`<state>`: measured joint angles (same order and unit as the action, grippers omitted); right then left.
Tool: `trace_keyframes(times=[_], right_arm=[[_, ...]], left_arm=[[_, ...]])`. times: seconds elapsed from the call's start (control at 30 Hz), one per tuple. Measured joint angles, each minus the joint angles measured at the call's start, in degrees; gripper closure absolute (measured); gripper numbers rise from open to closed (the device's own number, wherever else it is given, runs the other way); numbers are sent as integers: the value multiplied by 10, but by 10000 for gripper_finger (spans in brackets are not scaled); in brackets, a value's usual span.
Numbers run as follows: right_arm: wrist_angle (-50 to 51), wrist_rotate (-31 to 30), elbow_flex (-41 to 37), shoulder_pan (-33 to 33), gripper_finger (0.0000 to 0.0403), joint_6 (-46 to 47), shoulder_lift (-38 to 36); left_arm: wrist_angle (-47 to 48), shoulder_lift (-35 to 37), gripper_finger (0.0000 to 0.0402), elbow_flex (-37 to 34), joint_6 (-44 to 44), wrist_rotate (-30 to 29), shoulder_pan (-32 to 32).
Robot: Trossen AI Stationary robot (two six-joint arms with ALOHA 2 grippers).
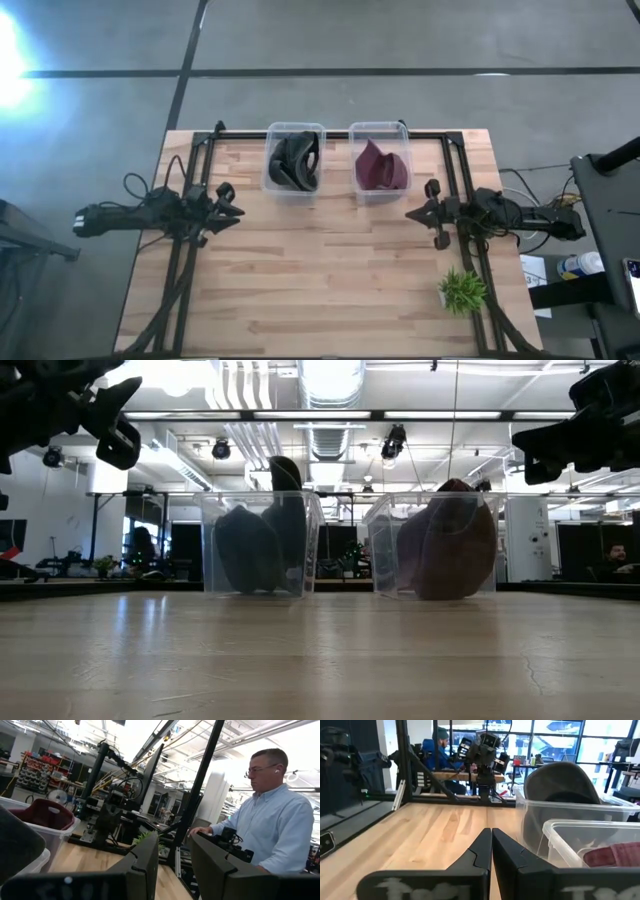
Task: Pick & Place hat
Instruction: Return to Home Position
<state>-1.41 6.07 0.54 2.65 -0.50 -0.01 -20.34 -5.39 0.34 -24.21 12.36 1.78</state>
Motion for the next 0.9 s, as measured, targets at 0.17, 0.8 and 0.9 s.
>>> trace_keyframes(times=[0.17, 0.8, 0.9], right_arm=[[0, 0, 0, 0, 394, 25, 1], [-1, -1, 0, 0, 394, 61, 13], [-1, -1, 0, 0, 394, 65, 13]], left_arm=[[0, 0, 296, 0, 0, 0, 0], [0, 0, 296, 0, 0, 0, 0], [0, 0, 296, 0, 0, 0, 0]])
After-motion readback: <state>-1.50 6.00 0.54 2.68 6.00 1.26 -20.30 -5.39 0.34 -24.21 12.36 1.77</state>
